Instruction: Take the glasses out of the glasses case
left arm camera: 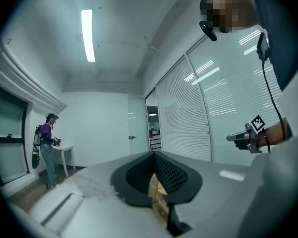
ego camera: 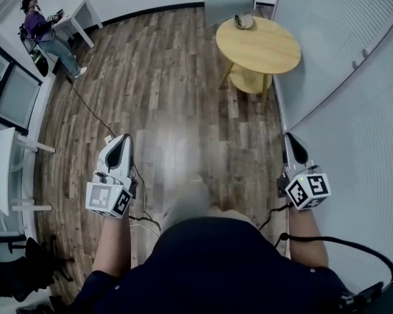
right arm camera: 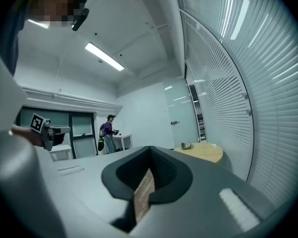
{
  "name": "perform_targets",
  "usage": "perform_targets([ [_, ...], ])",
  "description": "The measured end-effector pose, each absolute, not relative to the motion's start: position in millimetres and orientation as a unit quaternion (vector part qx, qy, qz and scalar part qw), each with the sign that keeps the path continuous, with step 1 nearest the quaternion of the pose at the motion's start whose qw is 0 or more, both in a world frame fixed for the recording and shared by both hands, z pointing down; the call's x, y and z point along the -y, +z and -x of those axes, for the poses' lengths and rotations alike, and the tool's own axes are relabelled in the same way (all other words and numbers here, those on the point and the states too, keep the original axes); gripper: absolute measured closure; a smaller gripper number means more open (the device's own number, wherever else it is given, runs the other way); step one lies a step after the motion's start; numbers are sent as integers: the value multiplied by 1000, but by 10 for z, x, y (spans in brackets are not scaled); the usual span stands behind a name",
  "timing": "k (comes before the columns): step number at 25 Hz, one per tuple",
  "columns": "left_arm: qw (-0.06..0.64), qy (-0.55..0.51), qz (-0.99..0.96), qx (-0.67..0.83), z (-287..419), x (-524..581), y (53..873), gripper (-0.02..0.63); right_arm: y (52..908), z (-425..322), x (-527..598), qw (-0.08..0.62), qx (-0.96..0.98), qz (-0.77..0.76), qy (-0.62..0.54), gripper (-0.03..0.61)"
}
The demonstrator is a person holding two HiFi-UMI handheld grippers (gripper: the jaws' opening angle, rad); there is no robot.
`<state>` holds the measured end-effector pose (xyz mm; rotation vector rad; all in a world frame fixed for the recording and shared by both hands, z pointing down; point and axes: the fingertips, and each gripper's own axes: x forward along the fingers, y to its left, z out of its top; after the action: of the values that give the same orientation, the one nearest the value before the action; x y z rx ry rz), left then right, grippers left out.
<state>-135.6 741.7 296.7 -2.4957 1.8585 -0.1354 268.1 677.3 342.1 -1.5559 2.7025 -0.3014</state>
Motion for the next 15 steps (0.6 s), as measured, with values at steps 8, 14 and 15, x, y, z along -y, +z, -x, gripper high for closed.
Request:
perform_targets([
  [8,22,-42,798,-601,1719,-6511,3116,609,3437,-2521,-6065,-3,-859,504,-92,569],
  [14,24,-33,807,-588,2066,-5685,3093,609,3163,-2248,-5342,-12,-847,525,-80,569],
  [15,27,-32,808,-587,2172,-5536,3041,609,3107,-2150,-5219,-13,-848,525,-75,569],
])
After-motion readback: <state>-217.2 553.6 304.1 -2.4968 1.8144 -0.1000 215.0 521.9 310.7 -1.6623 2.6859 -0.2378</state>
